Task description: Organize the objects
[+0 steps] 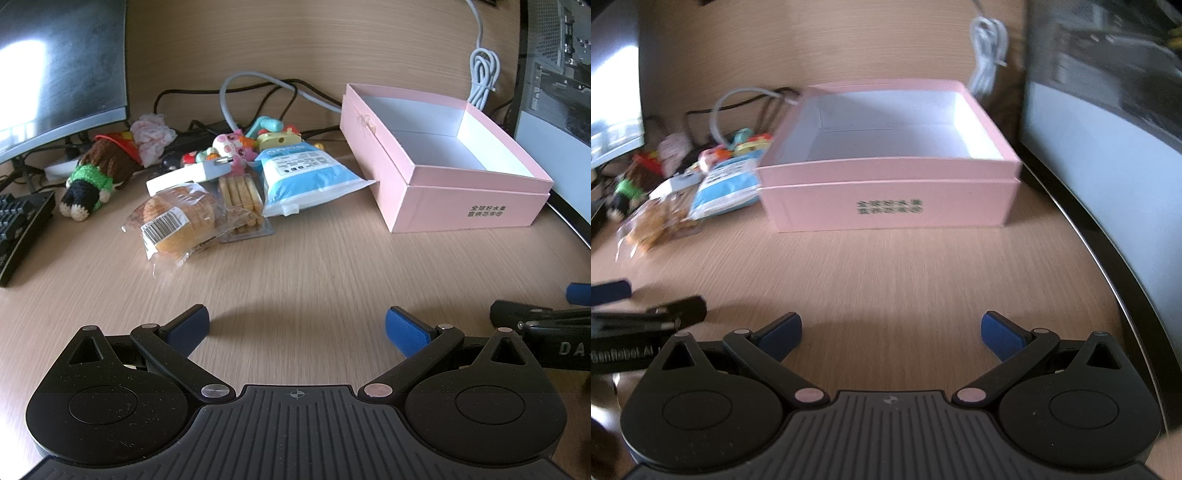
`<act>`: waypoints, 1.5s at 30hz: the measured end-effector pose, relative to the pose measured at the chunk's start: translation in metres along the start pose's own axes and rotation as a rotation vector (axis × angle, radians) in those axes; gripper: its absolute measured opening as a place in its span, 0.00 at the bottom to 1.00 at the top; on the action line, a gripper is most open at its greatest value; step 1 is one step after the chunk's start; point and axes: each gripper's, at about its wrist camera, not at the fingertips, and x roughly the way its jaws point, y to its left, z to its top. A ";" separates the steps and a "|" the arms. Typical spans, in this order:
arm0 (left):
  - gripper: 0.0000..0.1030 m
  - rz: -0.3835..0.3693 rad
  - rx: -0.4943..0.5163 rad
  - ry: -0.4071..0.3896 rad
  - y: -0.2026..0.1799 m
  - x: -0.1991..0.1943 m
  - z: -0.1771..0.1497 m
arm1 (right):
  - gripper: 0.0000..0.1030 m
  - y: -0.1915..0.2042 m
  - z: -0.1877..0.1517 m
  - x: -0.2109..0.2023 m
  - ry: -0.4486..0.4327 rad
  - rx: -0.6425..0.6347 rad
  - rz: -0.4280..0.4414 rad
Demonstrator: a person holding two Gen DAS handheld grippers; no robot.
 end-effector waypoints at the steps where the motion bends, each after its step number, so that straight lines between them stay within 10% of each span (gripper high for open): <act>1: 1.00 -0.003 0.000 0.000 0.000 0.004 0.000 | 1.00 0.004 -0.001 -0.002 0.015 -0.003 -0.030; 11: 1.00 0.020 -0.034 0.046 0.000 0.001 0.006 | 1.00 -0.003 0.018 -0.006 0.159 -0.059 0.080; 17: 1.00 0.029 -0.150 -0.069 0.021 -0.009 0.059 | 1.00 -0.015 0.080 -0.030 -0.162 -0.044 0.026; 21: 1.00 -0.052 -0.264 -0.042 0.034 0.025 0.123 | 1.00 -0.024 0.119 0.004 -0.173 -0.020 -0.054; 26: 1.00 -0.036 -0.151 0.099 0.021 0.087 0.160 | 1.00 -0.030 0.122 0.018 -0.167 -0.040 -0.102; 34: 0.93 -0.010 -0.084 0.143 0.011 0.111 0.132 | 0.83 -0.046 0.132 0.031 -0.157 -0.056 -0.117; 36: 0.52 -0.005 -0.046 0.112 0.011 0.094 0.125 | 0.81 -0.044 0.135 0.041 -0.153 -0.074 -0.122; 45: 0.50 -0.142 -0.058 0.156 0.039 0.013 0.071 | 0.75 0.011 0.131 0.075 -0.099 -0.193 -0.005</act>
